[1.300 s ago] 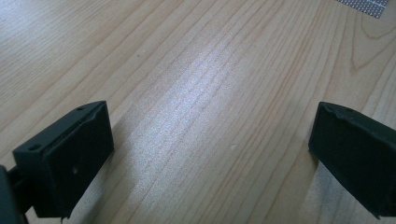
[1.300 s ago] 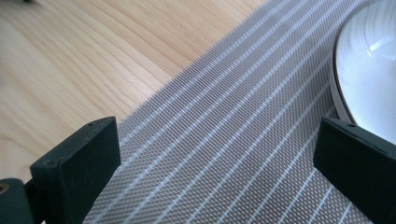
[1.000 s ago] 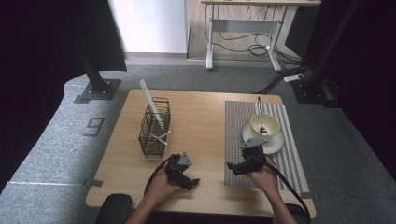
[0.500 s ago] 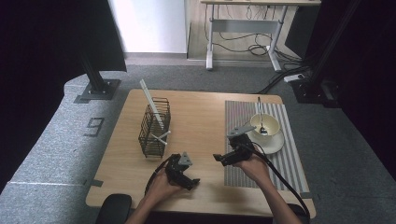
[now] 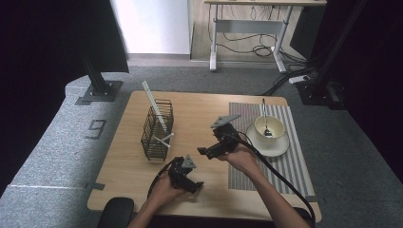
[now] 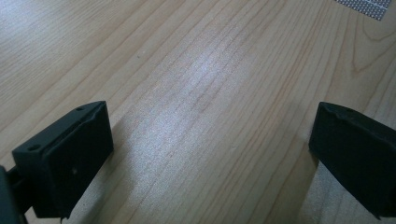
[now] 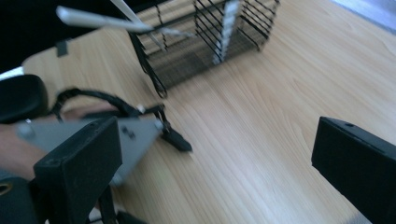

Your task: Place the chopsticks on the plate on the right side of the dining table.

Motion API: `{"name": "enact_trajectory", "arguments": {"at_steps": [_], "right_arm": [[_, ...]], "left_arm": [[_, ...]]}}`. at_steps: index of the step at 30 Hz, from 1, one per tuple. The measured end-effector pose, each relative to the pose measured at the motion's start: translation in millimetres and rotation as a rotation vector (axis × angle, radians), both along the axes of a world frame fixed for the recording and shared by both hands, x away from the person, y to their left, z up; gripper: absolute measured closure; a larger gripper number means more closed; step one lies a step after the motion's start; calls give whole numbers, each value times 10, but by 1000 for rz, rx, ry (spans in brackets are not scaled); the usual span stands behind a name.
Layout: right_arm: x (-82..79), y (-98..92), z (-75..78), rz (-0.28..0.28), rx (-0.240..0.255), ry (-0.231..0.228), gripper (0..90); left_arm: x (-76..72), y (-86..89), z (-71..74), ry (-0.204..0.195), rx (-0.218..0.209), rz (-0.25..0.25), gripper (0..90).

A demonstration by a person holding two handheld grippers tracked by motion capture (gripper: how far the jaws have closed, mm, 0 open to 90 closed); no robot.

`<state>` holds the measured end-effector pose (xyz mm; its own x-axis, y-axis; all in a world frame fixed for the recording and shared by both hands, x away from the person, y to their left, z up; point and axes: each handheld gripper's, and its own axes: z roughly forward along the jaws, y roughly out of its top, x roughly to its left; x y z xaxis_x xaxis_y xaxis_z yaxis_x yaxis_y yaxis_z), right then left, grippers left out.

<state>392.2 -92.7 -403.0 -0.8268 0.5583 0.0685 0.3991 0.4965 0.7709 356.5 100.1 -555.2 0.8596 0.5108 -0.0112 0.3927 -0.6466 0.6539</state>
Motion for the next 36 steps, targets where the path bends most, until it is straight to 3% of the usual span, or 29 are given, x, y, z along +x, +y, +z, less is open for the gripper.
{"name": "enact_trajectory", "arguments": {"at_steps": [7, 16, 23, 27, 29, 36], "right_arm": [[79, 245, 134, 48, 38, 3, 5], [116, 549, 236, 103, 41, -26, 121], [144, 748, 253, 136, 57, -24, 175], [157, 823, 244, 153, 54, -35, 249], [176, 877, 231, 157, 71, -30, 315], [167, 965, 183, 169, 64, -57, 552]], "left_arm": [[0, 0, -1, -1, 0, 0, 0], [0, 0, -2, -1, -1, -1, 0], [0, 1, 0, -1, 2, -1, 0], [0, 0, 0, -1, 2, 0, 0], [0, 0, 0, -1, 1, -1, 0], [-1, 1, 1, -1, 3, 0, 0]]}}
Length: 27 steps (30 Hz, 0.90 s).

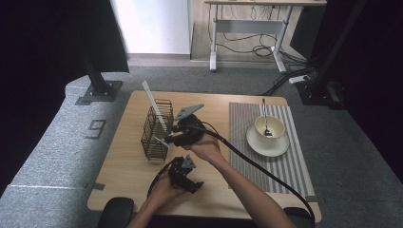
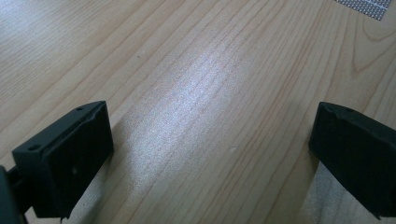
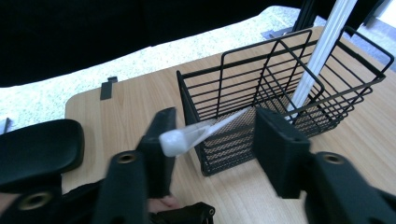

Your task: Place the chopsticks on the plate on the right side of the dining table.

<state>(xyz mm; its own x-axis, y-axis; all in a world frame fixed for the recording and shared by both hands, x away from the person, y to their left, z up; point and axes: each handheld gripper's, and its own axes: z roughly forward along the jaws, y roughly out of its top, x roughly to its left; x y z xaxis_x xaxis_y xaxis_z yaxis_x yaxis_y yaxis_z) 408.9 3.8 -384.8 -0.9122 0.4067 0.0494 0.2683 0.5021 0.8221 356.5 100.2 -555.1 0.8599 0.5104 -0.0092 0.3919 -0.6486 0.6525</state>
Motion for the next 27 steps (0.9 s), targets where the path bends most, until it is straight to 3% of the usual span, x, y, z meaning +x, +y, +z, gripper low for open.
{"name": "enact_trajectory", "arguments": {"at_steps": [10, 18, 27], "right_arm": [[-32, 31, -33, 9, 0, -22, 787], [-52, 39, -26, -15, -16, -58, 819], [-46, -49, 84, -29, -1, -34, 820]], "left_arm": [[1, 0, -2, -1, -2, -1, 0], [0, 0, -2, -1, -2, -1, 0], [1, 1, -1, -1, -1, -2, 0]]}}
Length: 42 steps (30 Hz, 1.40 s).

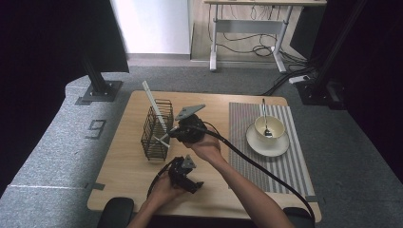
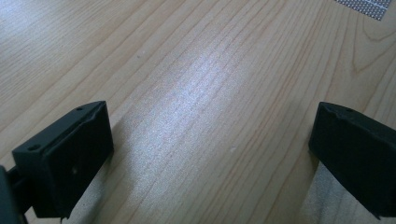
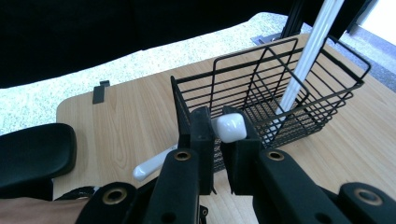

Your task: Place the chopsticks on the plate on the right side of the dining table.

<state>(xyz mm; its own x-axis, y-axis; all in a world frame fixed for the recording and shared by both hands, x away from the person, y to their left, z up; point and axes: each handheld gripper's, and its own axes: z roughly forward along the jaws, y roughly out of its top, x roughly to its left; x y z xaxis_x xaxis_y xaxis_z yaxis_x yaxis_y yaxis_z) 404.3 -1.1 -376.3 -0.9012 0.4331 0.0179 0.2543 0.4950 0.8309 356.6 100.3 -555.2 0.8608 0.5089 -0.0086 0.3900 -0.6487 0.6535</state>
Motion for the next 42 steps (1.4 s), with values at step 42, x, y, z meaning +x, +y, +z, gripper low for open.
{"name": "enact_trajectory", "arguments": {"at_steps": [42], "right_arm": [[-290, -790, 909, -48, 114, -46, 822]], "left_arm": [[-1, -2, 0, 0, 1, 4, 0]]}}
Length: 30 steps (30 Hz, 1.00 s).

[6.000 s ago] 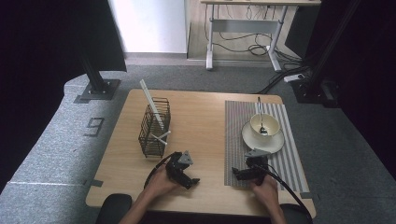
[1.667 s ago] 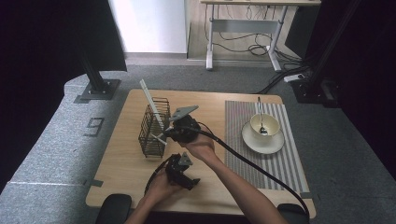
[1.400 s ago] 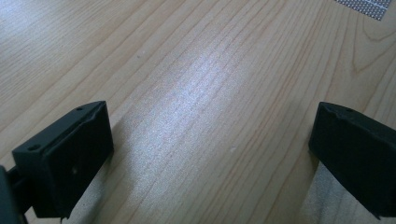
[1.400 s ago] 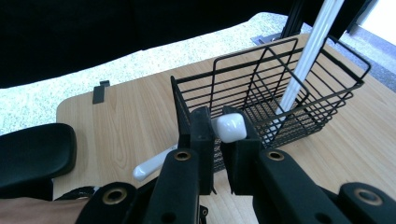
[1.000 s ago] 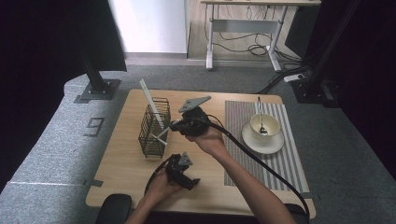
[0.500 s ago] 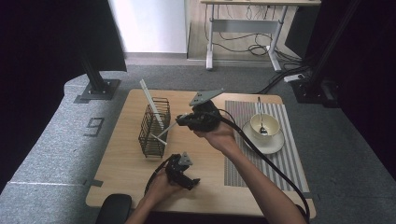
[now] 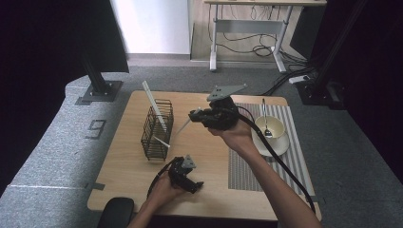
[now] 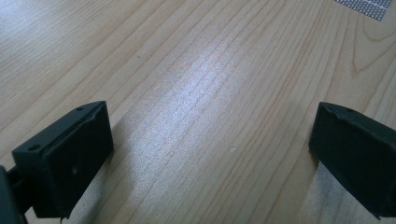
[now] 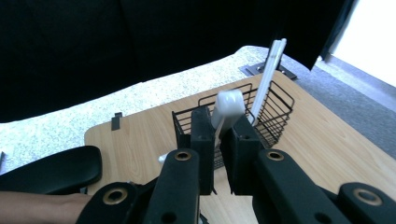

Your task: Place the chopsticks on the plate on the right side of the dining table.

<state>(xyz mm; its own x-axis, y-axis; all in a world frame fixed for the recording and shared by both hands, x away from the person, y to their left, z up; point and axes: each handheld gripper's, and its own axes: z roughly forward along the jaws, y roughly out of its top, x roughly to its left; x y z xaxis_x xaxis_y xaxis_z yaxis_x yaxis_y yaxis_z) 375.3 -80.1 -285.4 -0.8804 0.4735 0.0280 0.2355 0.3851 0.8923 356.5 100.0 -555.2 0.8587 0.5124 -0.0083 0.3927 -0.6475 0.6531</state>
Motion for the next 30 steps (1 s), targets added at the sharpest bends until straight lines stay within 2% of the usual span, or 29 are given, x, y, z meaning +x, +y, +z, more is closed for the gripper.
{"name": "enact_trajectory", "arguments": {"at_steps": [6, 10, 11, 13, 14, 17, 18, 19, 23, 26, 30], "right_arm": [[-45, -205, 47, -45, -4, -10, 822], [-51, -308, 27, -68, -7, -6, 822], [-60, -376, 11, -81, -10, -5, 822], [-70, -439, -6, -92, -9, -3, 822], [-76, -471, -13, -96, -9, -1, 823], [-98, -554, -37, -113, -14, 2, 822], [-98, -554, -37, -113, -14, 2, 822], [-119, -594, -54, -121, -26, 3, 823], [-166, -650, -98, -125, -38, 6, 823], [-201, -662, -143, -121, -47, 9, 822], [-230, -651, -195, -116, -58, 13, 823]], "left_arm": [[2, -27, 20, 11, 15, 12, 0], [-6, -25, 43, 17, 19, 9, 48], [-4, -12, 53, 33, 4, 13, 54], [-1, 7, 76, 39, -8, 17, 55], [-1, 7, 76, 39, -8, 17, 55], [-4, 49, 174, 36, -66, 10, 48], [-4, 49, 174, 36, -66, 10, 42], [-11, 63, 232, 34, -100, 2, 41], [-16, 75, 360, 16, -143, -21, 72], [-8, 75, 462, -2, -166, -33, 137], [8, 57, 549, -18, -178, -47, 170]]}}
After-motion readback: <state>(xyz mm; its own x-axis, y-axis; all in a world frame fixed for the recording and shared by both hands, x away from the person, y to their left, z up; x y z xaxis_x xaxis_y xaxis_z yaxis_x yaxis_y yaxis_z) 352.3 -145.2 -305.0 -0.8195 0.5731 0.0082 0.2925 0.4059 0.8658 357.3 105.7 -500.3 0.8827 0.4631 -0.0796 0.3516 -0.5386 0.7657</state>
